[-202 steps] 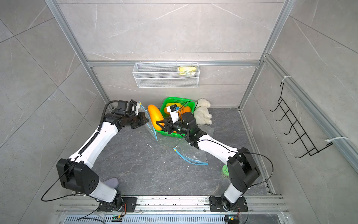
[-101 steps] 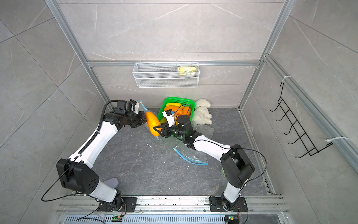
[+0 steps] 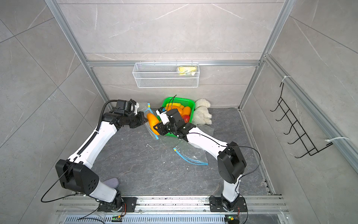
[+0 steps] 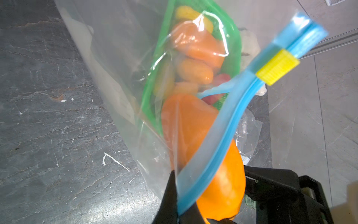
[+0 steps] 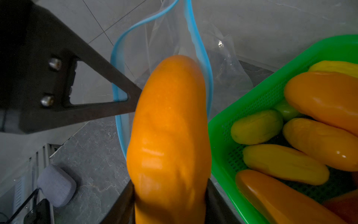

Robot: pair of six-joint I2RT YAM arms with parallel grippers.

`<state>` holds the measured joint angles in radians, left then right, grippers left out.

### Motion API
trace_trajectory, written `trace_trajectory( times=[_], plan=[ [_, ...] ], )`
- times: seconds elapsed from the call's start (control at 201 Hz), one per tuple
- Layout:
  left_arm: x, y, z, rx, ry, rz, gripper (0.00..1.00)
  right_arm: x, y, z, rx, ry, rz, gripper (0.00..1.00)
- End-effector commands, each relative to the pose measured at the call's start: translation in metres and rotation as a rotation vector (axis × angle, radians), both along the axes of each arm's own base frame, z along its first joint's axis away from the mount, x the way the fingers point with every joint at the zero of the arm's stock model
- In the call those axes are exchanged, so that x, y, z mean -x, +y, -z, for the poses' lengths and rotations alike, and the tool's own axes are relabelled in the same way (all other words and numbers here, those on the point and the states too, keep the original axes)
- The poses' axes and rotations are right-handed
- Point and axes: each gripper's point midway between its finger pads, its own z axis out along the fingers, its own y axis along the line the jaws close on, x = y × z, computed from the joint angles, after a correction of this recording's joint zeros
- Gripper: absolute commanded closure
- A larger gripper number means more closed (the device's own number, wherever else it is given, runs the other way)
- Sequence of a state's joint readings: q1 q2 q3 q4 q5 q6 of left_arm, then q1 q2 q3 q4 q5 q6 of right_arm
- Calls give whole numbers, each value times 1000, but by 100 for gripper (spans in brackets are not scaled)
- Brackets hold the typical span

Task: Place the mango in a zip-top bag and seal the zipper
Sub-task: Place the mango in the zipper food storage bag.

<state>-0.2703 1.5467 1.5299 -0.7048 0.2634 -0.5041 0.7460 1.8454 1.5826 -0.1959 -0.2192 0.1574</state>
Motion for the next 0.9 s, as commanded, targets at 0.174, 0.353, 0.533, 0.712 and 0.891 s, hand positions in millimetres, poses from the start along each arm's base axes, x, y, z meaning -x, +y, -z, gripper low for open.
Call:
trace_trajectory(
  times=[0.174,0.353,0.533,0.712,0.891],
  plan=[
    [19,-3,-26,-21,-70,90,100,10,21,3,145,65,9,87],
    [27,4,-28,-52,-72,87,100,-15,15,1,211,64,172,88],
    [33,14,-26,-101,-58,60,100,-15,21,-2,255,22,185,87],
    [32,22,-15,-144,-27,35,100,20,54,-29,37,-4,4,88],
    [32,23,-19,-131,-34,16,100,36,69,-22,-55,19,-101,88]
  ],
)
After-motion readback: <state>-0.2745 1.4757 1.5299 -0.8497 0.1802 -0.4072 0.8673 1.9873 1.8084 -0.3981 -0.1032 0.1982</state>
